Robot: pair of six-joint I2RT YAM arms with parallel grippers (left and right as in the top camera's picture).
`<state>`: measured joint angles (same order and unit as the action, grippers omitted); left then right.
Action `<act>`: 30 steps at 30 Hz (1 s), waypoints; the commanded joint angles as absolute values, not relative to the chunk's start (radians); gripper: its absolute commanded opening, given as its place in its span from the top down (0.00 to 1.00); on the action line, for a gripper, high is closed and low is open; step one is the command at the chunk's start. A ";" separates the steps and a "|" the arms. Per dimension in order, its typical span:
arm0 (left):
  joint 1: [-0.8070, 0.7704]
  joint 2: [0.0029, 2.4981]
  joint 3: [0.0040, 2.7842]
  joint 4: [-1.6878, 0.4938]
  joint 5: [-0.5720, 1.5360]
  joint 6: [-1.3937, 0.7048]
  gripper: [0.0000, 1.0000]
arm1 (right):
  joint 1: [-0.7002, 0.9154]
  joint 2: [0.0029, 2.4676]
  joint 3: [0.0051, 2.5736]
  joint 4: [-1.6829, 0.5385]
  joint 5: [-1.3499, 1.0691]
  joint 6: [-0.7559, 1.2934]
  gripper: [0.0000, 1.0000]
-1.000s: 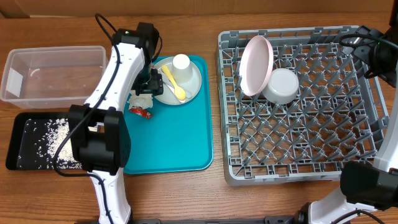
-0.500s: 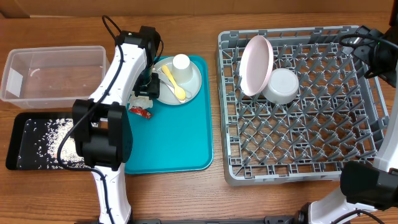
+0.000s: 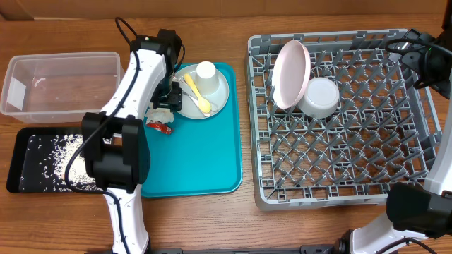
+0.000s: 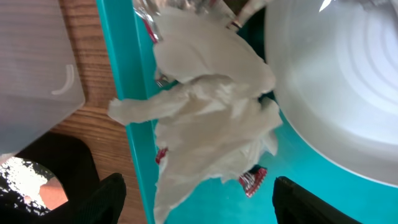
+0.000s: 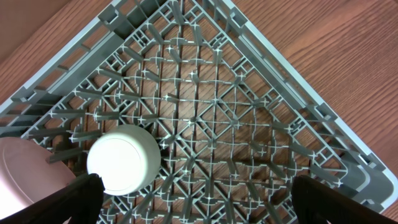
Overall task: Sort waste into correct bins and load items into the dishwasher rack
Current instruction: 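Reach the left gripper to the white tissue on the teal tray, then grasp the tissue and drop it into the clear plastic bin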
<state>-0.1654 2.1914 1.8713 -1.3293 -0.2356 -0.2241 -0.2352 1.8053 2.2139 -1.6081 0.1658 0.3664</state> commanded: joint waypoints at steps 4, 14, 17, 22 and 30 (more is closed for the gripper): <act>-0.148 2.206 1.841 -1.301 -0.215 -0.205 0.25 | -0.238 1.797 2.211 -1.602 0.183 0.374 0.00; -0.146 2.206 1.800 -1.242 -0.200 -0.205 0.41 | -0.238 1.797 2.211 -1.602 0.183 0.374 0.00; -0.146 2.206 1.800 -1.244 -0.197 -0.205 0.57 | -0.238 1.797 2.211 -1.603 0.183 0.374 0.00; -0.146 2.205 1.800 -1.248 -0.197 -0.205 0.91 | -0.238 1.797 2.211 -1.603 0.183 0.374 0.00; -0.146 2.195 1.843 -1.304 -0.173 -0.218 0.96 | -0.238 1.797 2.211 -1.602 0.183 0.374 0.00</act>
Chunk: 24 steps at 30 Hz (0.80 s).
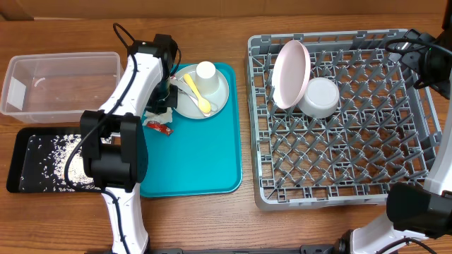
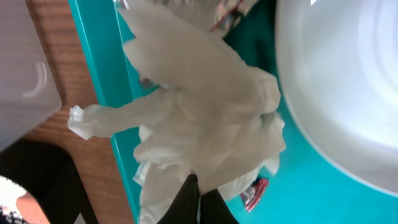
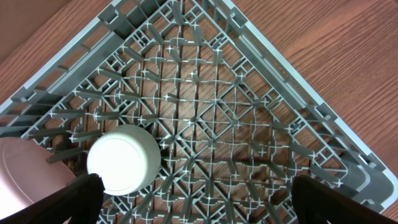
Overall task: Sort waste into correct bins and load items into the dishwasher rack
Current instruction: 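Grasp the tissue and drop it into the clear plastic bin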
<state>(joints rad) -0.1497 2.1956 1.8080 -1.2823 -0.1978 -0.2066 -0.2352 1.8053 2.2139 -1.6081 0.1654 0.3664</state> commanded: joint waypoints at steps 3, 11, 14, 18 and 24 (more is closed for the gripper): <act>-0.146 2.188 1.902 -1.349 -0.143 -0.218 0.96 | -0.238 1.797 2.211 -1.603 0.183 0.374 0.00; -0.146 2.151 2.140 -1.462 -0.014 -0.236 0.96 | -0.238 1.797 2.211 -1.603 0.183 0.374 0.00; -0.138 2.139 2.247 -1.503 -0.006 -0.252 0.96 | -0.238 1.797 2.211 -1.602 0.183 0.374 0.00; -0.092 2.136 2.369 -1.544 0.075 -0.269 0.96 | -0.238 1.797 2.211 -1.603 0.183 0.374 0.00; 0.030 2.135 2.497 -1.570 0.080 -0.285 0.96 | -0.238 1.797 2.211 -1.602 0.183 0.374 0.00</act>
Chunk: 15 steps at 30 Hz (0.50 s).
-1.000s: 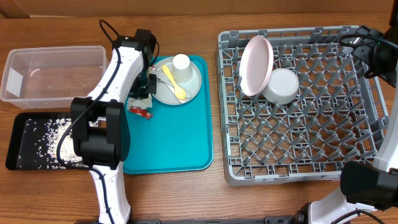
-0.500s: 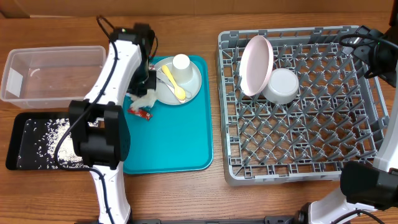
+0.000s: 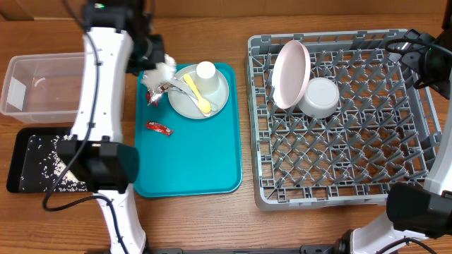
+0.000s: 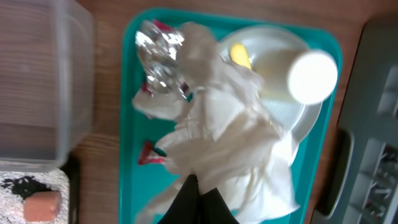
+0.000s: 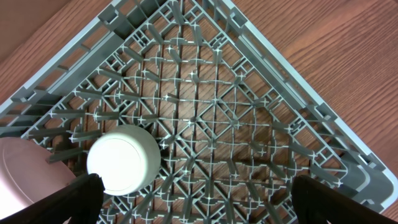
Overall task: Sort waste into correct bins and load items into the dishwasher rack
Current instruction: 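Grasp the tissue and drop it into the clear plastic bin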
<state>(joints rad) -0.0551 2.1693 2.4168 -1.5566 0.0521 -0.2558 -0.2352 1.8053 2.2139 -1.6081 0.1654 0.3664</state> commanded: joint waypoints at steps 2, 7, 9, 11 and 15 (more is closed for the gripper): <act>0.086 2.135 2.528 -1.575 0.088 -0.295 0.96 | -0.238 1.797 2.211 -1.603 0.183 0.374 0.00; 0.213 2.138 2.539 -1.566 0.097 -0.296 0.96 | -0.238 1.797 2.211 -1.602 0.183 0.374 0.00; 0.265 2.138 2.527 -1.561 0.097 -0.295 0.96 | -0.238 1.797 2.211 -1.602 0.183 0.374 0.00; 0.300 2.138 2.502 -1.542 0.083 -0.291 0.96 | -0.238 1.797 2.211 -1.602 0.183 0.374 0.00; 0.357 2.138 2.399 -1.461 0.040 -0.287 0.96 | -0.238 1.797 2.211 -1.603 0.183 0.374 0.00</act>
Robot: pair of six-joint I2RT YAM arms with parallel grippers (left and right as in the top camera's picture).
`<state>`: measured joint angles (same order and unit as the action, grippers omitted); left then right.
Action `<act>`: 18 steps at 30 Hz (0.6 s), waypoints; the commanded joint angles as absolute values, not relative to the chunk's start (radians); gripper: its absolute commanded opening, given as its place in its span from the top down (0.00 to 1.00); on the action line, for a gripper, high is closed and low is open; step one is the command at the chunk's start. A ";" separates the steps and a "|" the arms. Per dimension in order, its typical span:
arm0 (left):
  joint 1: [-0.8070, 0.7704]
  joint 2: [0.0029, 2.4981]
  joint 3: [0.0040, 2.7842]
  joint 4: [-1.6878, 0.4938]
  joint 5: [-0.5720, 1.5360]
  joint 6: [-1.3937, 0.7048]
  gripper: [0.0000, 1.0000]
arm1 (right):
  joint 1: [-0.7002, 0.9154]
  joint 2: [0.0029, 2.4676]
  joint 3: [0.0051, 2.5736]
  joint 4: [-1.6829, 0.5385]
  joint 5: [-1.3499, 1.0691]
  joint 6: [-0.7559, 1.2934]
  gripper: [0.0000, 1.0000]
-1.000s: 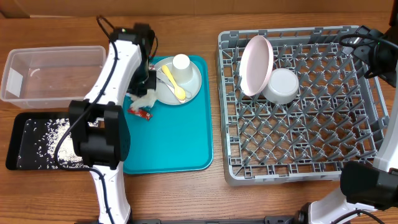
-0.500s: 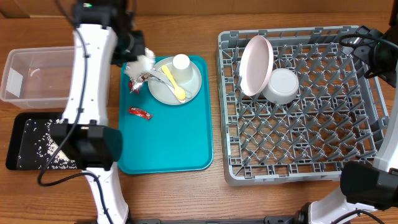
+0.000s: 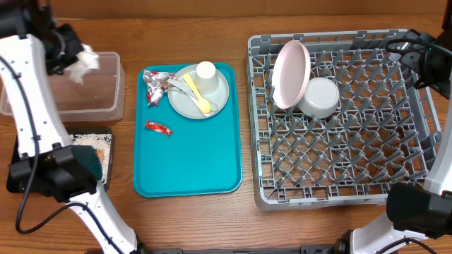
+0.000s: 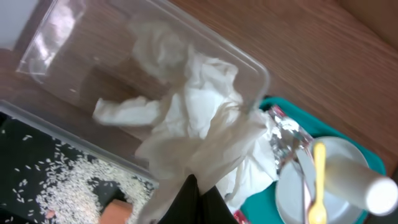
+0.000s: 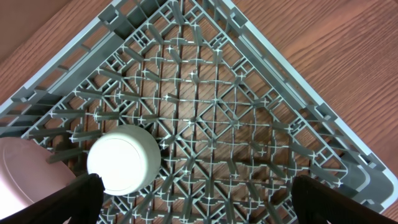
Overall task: Sort waste into correct bins and load items into the dishwasher rack
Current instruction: 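Grasp the tissue and drop it into the clear plastic bin, then reach the left gripper to the red wrapper and grasp it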
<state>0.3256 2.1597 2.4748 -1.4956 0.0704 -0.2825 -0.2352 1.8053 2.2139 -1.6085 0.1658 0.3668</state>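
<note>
My left gripper [image 3: 65, 51] is shut on a crumpled white napkin [image 4: 199, 118], which hangs over the clear plastic bin [image 3: 106, 106]. On the teal tray [image 3: 191, 155] lie a foil wrapper [image 3: 154, 85], a small red wrapper [image 3: 158, 127] and a grey plate [image 3: 215, 99] bearing a white cup [image 3: 205, 70] and a yellow spoon [image 3: 195, 93]. The grey dishwasher rack [image 3: 339, 162] holds a pink plate [image 3: 290, 73] and a white bowl [image 3: 320, 97]. My right gripper [image 5: 193, 205] hangs open above the rack's far corner, empty.
A black tray [image 4: 56, 174] with scattered rice and a brown block lies in front of the clear bin. The left arm stretches along the table's left edge. Bare wooden table lies between tray and rack.
My left gripper, still shut on the napkin, has gone from above the tray's far left corner to over the clear bin. The right arm has not moved.
My left gripper stood open over the napkin at the tray's left edge beside the plate. Then it was shut on the napkin there. Then it held it raised above the tray, and now over the clear bin. The foil and red wrapper remain on the tray.
</note>
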 commanded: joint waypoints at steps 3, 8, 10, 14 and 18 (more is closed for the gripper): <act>0.390 2.138 2.321 -1.399 0.018 -0.284 0.84 | -0.238 1.797 2.211 -1.602 0.183 0.374 0.00; 0.425 2.138 2.287 -1.363 -0.033 -0.274 0.59 | -0.238 1.797 2.211 -1.603 0.183 0.374 0.00; 0.427 2.135 2.300 -1.385 -0.032 -0.268 0.59 | -0.238 1.797 2.211 -1.602 0.183 0.374 0.00; 0.419 2.127 2.328 -1.431 0.109 -0.269 0.54 | -0.238 1.797 2.211 -1.602 0.183 0.374 0.00; 0.389 2.124 2.350 -1.480 0.367 -0.241 0.53 | -0.238 1.797 2.211 -1.602 0.183 0.374 0.00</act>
